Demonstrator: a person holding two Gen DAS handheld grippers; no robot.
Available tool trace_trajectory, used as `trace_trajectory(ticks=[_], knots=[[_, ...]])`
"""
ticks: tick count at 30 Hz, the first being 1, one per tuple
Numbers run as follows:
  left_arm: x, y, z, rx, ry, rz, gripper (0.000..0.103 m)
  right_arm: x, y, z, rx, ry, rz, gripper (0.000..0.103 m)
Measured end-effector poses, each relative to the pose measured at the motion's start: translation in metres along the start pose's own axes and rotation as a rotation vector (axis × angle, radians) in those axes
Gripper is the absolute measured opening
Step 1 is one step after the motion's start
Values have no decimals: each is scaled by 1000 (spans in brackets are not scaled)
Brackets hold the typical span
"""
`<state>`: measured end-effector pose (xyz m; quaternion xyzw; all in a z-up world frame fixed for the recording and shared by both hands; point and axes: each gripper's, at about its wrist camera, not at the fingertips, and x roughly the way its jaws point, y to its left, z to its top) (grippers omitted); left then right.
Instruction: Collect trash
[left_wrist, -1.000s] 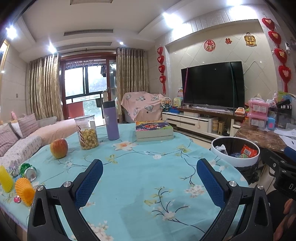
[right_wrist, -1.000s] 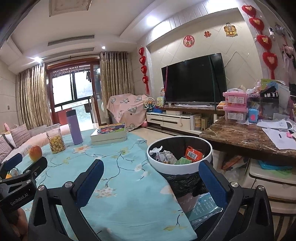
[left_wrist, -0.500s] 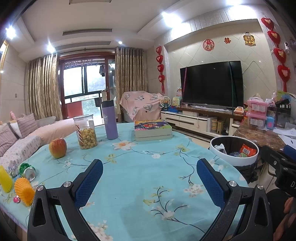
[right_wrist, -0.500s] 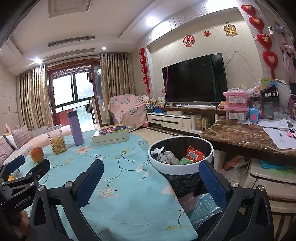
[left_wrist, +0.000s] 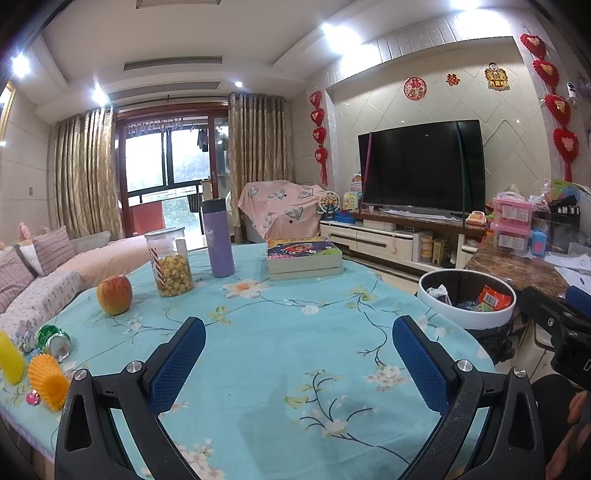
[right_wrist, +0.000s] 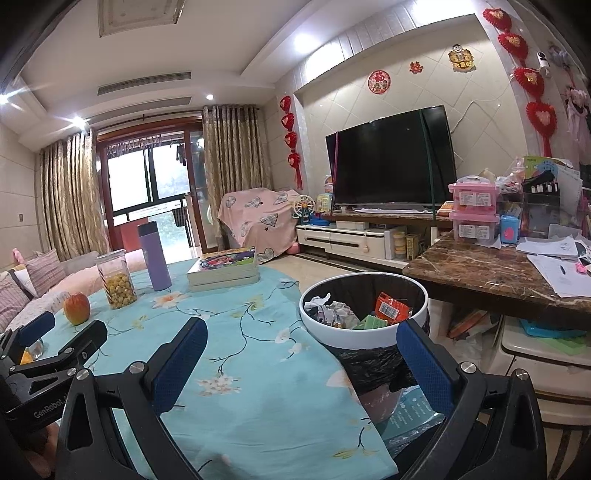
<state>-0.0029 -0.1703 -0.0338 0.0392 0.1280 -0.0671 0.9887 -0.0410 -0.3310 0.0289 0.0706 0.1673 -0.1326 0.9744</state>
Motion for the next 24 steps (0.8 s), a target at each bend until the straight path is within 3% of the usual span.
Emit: trace_trajectory(ticks=[24], knots=[[4, 5, 0, 8, 5, -6, 103, 1, 0, 1, 0, 4, 5, 103]])
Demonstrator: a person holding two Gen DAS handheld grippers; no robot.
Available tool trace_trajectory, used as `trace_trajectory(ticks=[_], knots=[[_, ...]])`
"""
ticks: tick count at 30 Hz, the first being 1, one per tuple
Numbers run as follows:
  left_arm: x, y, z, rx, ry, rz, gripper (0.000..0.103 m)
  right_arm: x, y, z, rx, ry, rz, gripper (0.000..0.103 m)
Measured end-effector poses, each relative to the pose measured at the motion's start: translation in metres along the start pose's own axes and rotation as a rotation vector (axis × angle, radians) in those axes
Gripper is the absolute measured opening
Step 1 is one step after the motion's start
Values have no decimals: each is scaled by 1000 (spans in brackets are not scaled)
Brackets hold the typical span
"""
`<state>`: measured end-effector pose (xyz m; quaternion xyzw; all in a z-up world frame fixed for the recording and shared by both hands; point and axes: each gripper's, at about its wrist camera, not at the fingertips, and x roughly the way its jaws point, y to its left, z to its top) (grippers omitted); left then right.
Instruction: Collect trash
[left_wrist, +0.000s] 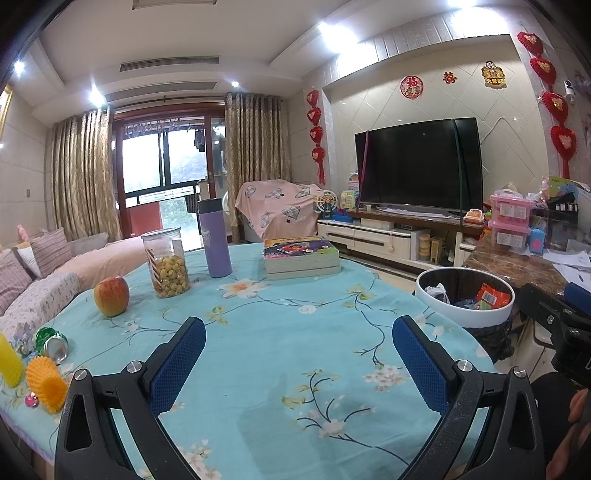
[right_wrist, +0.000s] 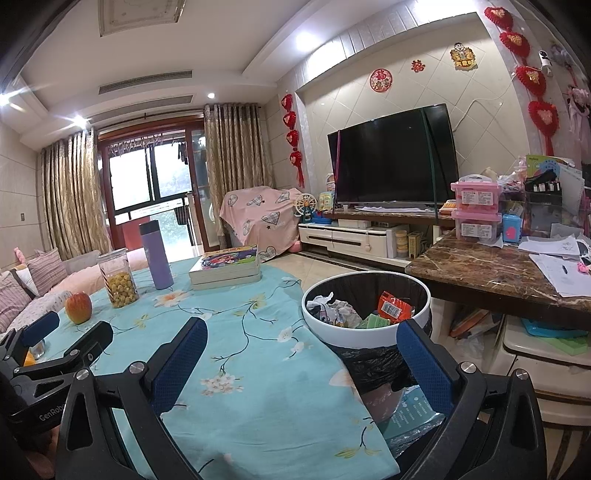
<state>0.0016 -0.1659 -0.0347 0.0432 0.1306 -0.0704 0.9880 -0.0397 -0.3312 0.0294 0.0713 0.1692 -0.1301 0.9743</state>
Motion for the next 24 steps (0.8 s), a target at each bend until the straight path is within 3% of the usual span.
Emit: trace_trajectory(ticks=[24], knots=[[3, 3, -2, 1, 15, 1, 103, 3, 4, -1, 0, 8, 13, 103]])
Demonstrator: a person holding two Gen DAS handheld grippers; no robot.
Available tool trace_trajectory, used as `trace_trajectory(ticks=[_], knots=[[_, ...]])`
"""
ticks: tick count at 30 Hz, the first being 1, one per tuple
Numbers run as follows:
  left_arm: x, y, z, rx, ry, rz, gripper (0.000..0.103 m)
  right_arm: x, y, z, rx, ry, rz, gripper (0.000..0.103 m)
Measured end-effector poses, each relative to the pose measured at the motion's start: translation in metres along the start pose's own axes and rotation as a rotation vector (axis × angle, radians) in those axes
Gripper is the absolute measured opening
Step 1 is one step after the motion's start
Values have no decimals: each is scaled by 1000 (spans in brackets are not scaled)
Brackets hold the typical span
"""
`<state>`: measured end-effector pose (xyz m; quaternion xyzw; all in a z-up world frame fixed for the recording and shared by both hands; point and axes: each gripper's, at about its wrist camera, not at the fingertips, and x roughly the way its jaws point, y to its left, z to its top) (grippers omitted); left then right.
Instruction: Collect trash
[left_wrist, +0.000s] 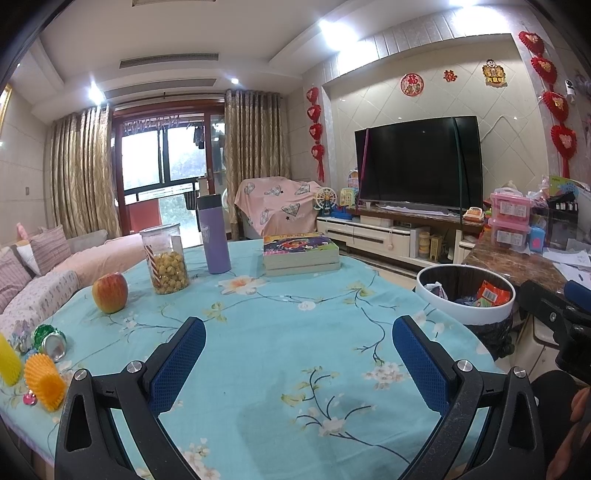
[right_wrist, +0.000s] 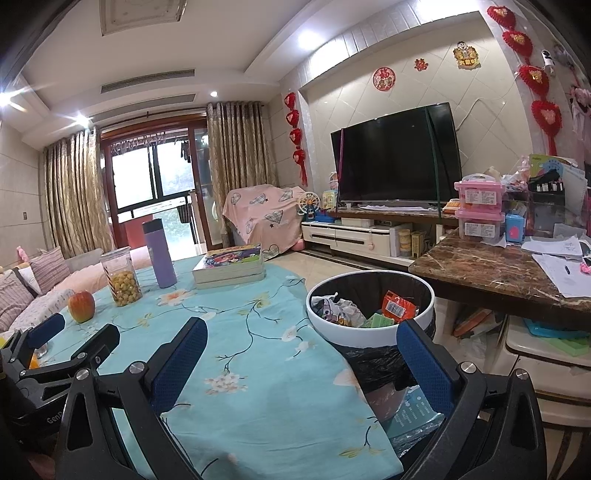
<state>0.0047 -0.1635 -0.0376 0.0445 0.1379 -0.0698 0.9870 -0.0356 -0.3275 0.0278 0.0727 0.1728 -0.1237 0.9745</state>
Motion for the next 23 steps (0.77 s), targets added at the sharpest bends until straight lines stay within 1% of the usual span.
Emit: trace_trajectory(ticks=[11, 23], knots=[[3, 3, 2, -4, 12, -6, 103, 3, -1, -1, 3, 19, 9, 103], [5, 3, 2, -10, 7, -18, 103, 13, -6, -2, 17, 46, 16, 103]])
